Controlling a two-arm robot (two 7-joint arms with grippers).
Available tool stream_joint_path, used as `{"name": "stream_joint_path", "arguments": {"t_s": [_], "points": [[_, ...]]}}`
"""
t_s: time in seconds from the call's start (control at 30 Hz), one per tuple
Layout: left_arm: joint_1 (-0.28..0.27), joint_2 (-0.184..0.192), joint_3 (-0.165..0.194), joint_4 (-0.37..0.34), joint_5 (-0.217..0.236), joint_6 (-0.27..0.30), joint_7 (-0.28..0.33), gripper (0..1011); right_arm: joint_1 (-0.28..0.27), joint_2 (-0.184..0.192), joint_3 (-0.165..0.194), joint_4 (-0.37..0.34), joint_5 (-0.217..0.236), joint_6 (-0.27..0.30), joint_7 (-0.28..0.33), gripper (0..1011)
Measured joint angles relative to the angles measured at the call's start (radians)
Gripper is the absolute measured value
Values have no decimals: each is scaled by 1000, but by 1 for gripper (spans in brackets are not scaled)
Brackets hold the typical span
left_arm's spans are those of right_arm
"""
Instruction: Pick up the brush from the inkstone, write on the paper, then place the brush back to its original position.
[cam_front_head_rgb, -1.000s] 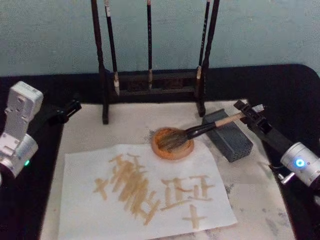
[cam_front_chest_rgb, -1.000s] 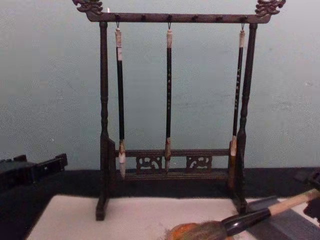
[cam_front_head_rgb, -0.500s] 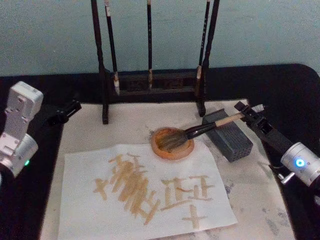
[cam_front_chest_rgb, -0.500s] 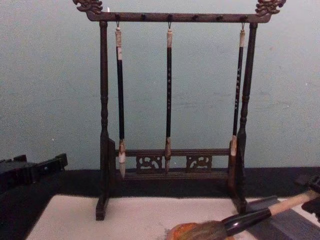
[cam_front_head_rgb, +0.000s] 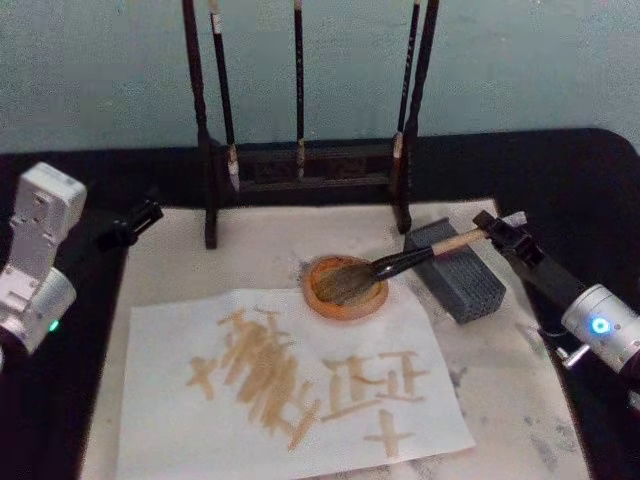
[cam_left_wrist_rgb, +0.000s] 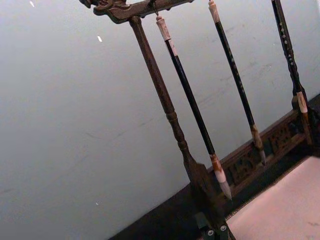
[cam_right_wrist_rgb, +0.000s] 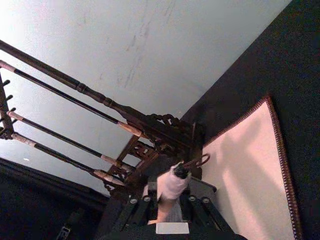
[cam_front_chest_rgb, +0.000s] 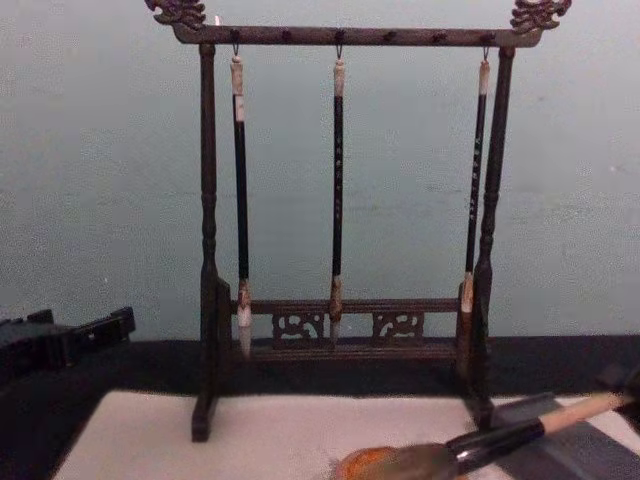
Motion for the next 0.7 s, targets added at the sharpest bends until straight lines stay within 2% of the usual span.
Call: {"name": "stream_joint_path", "arguments": {"t_s": [0.13,0.7], "points": [[0,0,0,0,0,0,0,1000,0,0,0,0,0,0,0,190],[0,0,0,0,0,0,0,1002,0,0,0,0,0,0,0,187]]}}
